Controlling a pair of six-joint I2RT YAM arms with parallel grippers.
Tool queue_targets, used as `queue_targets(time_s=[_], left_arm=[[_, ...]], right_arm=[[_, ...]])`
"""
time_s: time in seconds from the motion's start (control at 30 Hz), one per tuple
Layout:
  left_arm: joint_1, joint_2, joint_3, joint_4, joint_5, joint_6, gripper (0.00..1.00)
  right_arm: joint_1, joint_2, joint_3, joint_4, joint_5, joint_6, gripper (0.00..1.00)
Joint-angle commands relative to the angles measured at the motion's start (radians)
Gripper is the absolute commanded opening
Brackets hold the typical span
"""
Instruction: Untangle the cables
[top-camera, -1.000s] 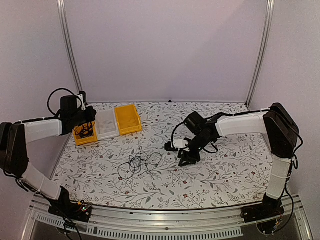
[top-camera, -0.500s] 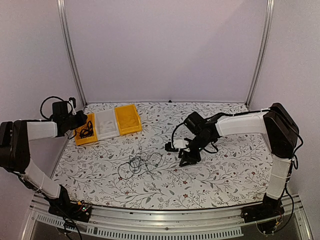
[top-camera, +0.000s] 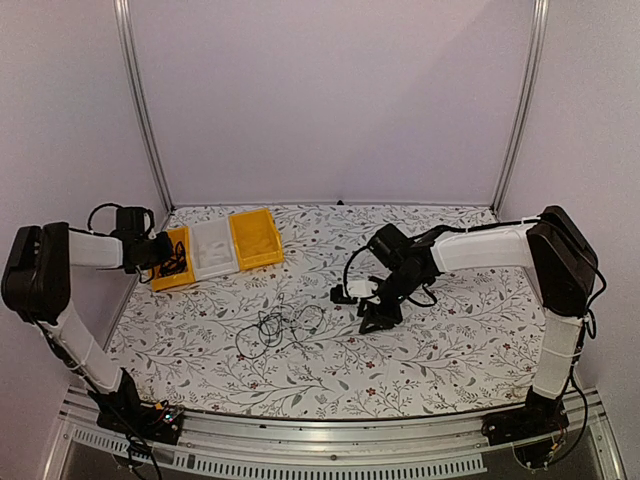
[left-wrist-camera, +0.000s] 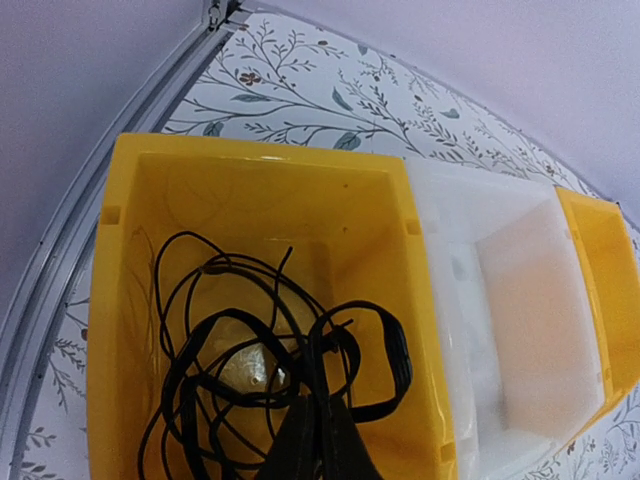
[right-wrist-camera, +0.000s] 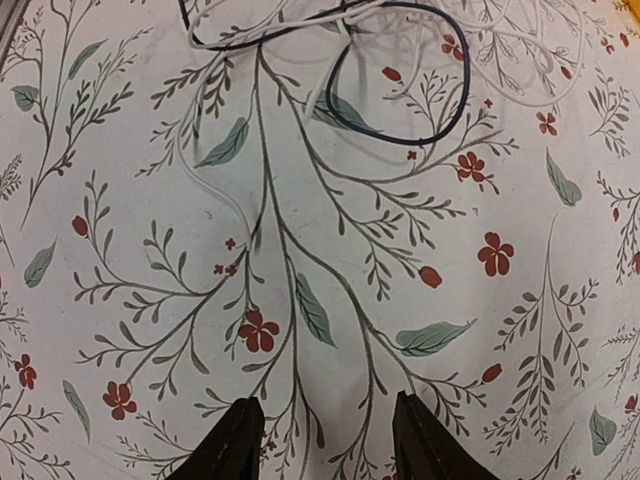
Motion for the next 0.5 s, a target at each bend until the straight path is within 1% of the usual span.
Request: queue_targets(time_s=[0.0,0.2,0.37,0.47], left_arm=[[0.008,0.041,0.053,-0.031,-0.018,-0.007,0.00],[0.009,0.067,0.081,-0.063,-0.033,0.014,0.00],[0.008,0.116,0.139,-0.170,-0.075,0.021,0.02],[0.007,0.119,0.144,-0.176,-0.075,0.029,0.02]], right_arm=[[0.003,0.003,0.026,-0.014,0.008,-0.008,0.49],[0.003,0.012,0.027,-0.017,0.008,-0.009,0.49],[0.005,0.021,0.033,-0.026,0.008,-0.009,0.49],[0.005,0.025,0.035,-0.028,0.009,-0.009,0.49]])
